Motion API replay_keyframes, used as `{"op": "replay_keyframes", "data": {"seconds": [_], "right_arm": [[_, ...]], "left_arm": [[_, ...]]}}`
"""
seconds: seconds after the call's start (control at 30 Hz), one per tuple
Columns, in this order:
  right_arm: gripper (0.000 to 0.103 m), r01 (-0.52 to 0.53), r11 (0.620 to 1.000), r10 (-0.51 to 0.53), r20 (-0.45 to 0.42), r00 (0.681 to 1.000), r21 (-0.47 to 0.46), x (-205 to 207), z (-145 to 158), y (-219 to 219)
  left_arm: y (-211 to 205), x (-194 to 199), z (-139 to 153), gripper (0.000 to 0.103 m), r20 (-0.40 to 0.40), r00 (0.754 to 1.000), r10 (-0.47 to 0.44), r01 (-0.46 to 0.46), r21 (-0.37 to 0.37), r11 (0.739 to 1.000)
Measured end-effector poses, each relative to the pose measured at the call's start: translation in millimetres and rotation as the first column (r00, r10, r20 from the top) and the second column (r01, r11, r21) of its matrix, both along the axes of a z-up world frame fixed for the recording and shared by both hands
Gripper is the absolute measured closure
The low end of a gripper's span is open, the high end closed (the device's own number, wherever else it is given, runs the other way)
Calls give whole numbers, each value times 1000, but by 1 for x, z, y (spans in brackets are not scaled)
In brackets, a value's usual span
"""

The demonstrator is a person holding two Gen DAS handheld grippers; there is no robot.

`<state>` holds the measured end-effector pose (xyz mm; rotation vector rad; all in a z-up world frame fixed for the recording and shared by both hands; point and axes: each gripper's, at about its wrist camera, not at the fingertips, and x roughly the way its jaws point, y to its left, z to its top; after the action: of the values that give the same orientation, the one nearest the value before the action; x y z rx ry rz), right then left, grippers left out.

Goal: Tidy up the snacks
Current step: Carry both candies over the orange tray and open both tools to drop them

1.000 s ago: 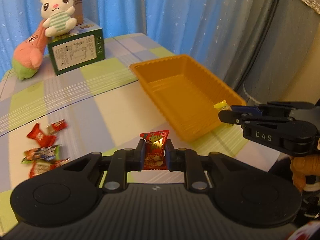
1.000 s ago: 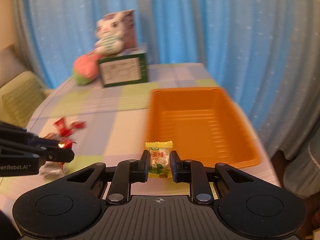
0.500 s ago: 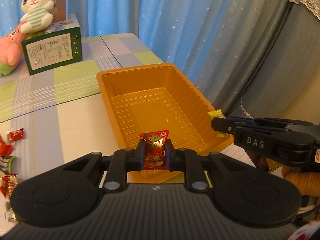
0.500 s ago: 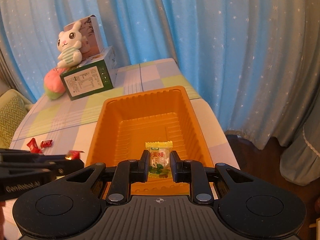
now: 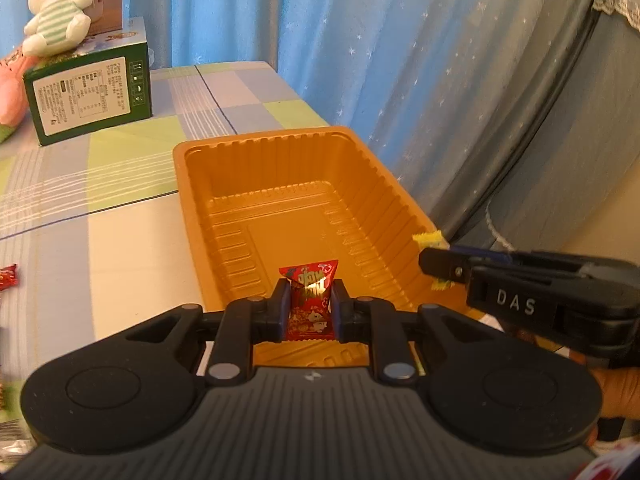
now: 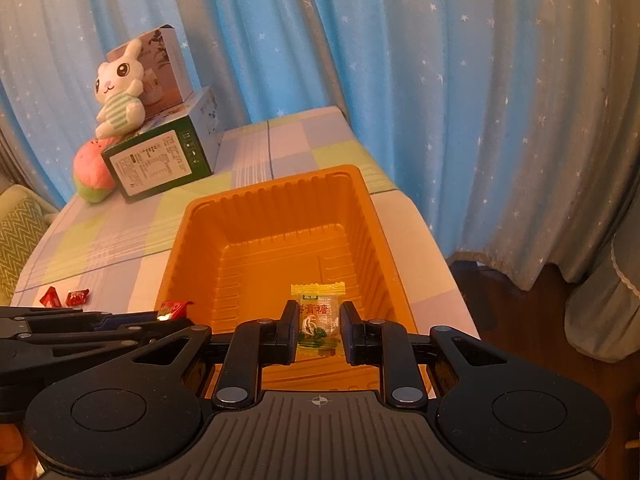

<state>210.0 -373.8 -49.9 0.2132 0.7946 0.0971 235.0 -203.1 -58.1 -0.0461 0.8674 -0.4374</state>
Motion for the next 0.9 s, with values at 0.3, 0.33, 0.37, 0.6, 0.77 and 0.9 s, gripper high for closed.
{"op": "replay_keyframes", "data": {"seconds": [0.3,0.33,0.37,0.6,0.77,0.9], "right_arm": [[81,3,999,-2,-22,1000,32,2,-4,-3],[81,2,999,-2,-24,1000,35,2,-5,-2],[81,1,999,0,-24,1000,39,3,-4,-1],[80,-10,998,8,25,1000,67,7,4,5],[35,26,990,-35,57,998,142,4,11,-1],[35,42,990,-50,57,997,132,-11,18,-1]], "left_arm": [[22,-15,-7,75,-14,999,51,-50,21,999],[25,-17,-6,75,-13,998,60,-60,22,998],[28,-20,-6,75,-13,997,70,-70,20,997],[47,-33,2,66,10,994,106,-106,17,994],[60,-44,8,48,34,992,120,-121,33,992],[71,-56,12,43,41,991,130,-131,38,991]]}}
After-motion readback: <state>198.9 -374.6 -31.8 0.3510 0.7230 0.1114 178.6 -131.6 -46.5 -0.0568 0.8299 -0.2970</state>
